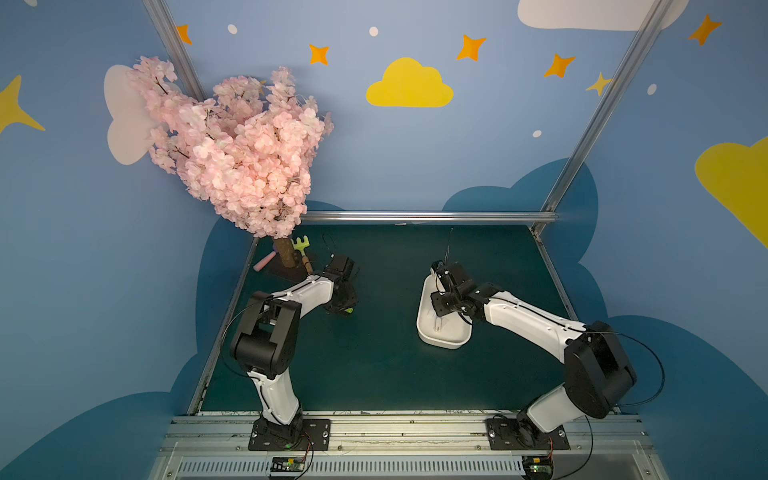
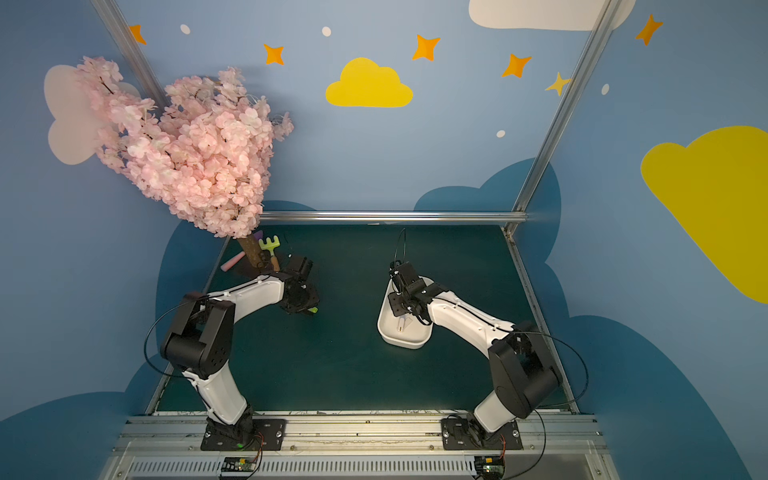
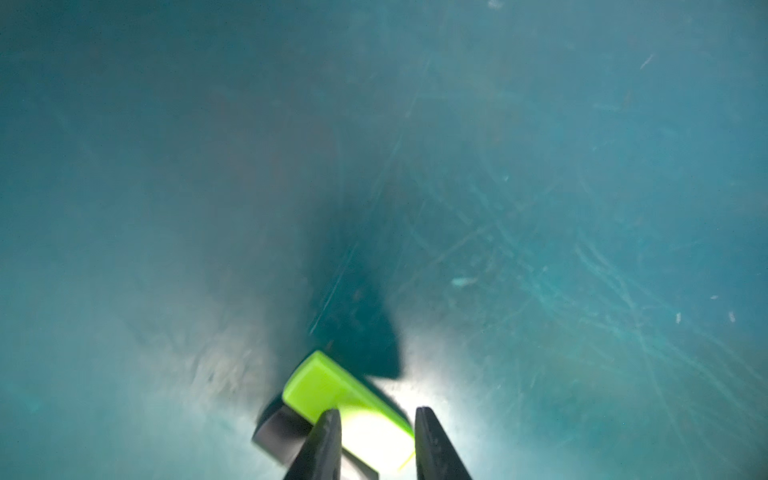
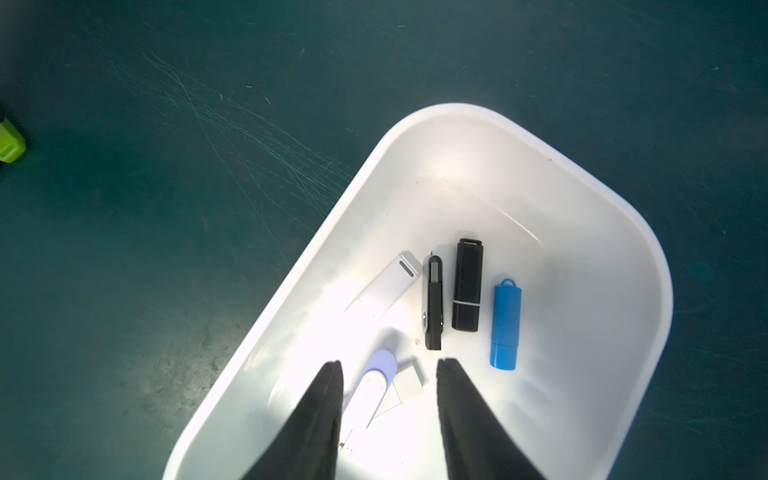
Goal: Put the usb flash drive into the storage box
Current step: Adjust the USB flash at the center of the board.
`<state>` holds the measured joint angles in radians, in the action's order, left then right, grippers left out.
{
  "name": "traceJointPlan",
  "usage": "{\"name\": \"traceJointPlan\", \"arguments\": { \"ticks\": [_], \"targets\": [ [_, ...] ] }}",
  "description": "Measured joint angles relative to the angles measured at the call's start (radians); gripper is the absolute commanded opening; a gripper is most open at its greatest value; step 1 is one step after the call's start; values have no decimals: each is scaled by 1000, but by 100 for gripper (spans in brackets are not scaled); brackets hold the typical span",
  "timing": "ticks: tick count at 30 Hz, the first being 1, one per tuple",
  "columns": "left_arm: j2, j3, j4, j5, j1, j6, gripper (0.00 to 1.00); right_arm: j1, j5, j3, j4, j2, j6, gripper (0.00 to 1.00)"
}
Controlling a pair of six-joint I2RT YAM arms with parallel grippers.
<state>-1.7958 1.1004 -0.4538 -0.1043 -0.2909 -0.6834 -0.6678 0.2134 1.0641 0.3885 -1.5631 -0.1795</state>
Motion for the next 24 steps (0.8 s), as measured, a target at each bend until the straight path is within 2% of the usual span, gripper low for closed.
{"name": "traceJointPlan", "arguments": {
  "ticks": [11, 20, 24],
  "targets": [
    [19, -31, 23, -1, -7, -5, 36, -2, 3, 0, 4, 0, 0, 42],
    [-50, 73, -53, -2, -18, -6, 38, -3, 5, 0, 7, 0, 0, 42],
    [-93, 114, -16, 6, -29, -5, 37, -3, 7, 0, 12, 0, 0, 42]
  ]
}}
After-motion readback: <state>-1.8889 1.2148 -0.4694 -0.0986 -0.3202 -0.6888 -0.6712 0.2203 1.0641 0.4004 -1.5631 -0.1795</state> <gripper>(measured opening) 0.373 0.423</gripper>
